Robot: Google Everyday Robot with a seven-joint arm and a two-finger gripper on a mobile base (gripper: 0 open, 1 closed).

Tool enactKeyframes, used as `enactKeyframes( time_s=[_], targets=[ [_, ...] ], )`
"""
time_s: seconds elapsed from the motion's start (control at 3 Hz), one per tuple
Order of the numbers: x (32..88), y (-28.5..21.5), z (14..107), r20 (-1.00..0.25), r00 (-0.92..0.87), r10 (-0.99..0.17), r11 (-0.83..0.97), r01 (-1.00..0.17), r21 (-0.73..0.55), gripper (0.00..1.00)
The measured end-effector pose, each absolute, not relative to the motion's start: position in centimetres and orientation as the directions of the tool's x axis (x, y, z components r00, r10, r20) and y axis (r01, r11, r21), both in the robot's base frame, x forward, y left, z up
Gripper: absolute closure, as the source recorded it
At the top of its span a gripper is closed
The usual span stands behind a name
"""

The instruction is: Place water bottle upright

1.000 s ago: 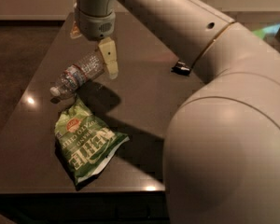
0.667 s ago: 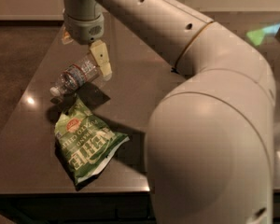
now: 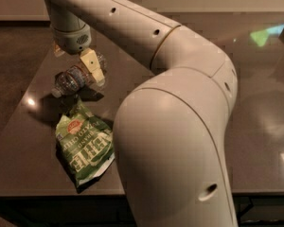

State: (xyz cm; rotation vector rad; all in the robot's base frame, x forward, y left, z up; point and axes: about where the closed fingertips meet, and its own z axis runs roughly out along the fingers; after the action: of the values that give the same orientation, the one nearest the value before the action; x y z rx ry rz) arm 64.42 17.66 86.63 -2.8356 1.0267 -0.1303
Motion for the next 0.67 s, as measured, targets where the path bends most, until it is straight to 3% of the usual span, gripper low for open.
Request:
enactKeyframes(
  time_s=[0.33, 0.67],
  targets=[
    [64.65, 18.11, 85.82, 0.039, 0.775, -0.631, -0.773, -0.623, -0.124, 0.16],
    [64.64, 18.20, 85.46, 0.038, 0.778, -0.627, -0.777, -0.621, -0.107, 0.40]
  ],
)
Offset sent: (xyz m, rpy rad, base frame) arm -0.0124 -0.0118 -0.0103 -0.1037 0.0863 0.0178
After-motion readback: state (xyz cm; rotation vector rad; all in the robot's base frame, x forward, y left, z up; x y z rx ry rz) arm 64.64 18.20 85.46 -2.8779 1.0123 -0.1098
